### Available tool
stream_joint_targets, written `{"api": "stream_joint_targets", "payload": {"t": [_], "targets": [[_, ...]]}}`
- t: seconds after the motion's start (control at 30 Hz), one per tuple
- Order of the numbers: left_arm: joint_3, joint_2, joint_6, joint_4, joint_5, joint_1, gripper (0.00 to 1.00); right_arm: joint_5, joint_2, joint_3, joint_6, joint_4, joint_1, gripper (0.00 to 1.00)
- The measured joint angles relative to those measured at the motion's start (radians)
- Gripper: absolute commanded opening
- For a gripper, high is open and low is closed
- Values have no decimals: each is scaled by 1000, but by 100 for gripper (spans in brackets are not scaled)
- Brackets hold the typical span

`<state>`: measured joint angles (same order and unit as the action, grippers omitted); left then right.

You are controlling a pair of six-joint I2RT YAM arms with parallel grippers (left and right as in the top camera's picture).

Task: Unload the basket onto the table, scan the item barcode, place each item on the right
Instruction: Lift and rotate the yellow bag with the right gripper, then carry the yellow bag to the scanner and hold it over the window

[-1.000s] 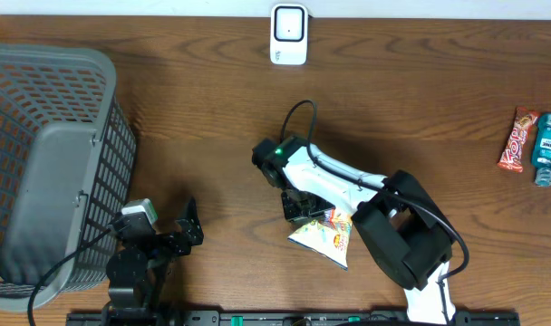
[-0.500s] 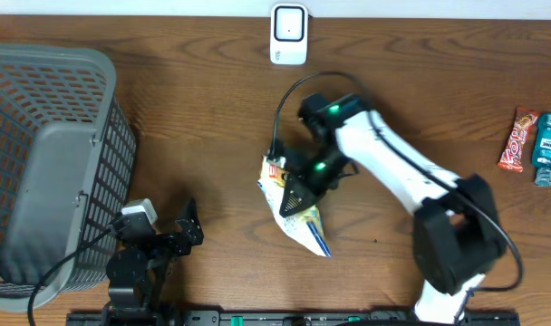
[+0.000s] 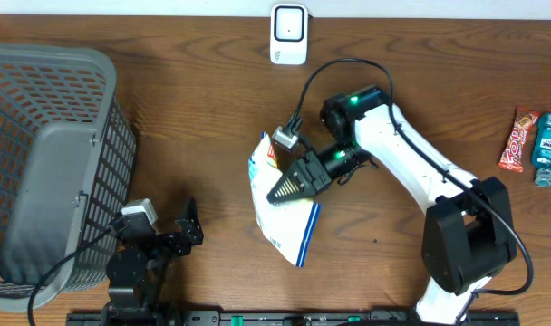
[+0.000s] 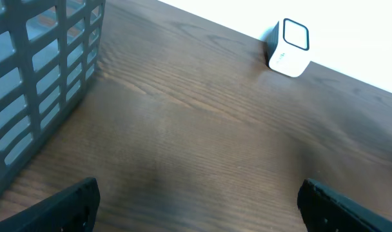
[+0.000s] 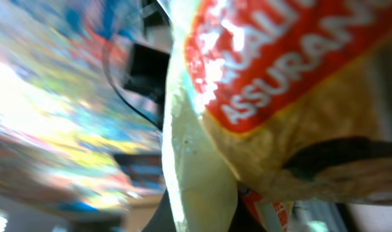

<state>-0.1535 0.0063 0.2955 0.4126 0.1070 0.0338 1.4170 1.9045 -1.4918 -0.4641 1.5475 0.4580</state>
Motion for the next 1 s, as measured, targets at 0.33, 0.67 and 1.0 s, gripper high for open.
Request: {"api": "stream_joint_targets", "payload": {"t": [0.33, 0.67, 1.0], "targets": [[0, 0, 0, 0, 0, 0, 98, 64, 0, 0, 100, -54, -97, 1], [0, 0, 0, 0, 0, 0, 98, -458, 0, 1, 194, -621, -101, 1], [0, 0, 0, 0, 0, 0, 98, -888, 5, -107, 327, -1106, -101, 1]]}}
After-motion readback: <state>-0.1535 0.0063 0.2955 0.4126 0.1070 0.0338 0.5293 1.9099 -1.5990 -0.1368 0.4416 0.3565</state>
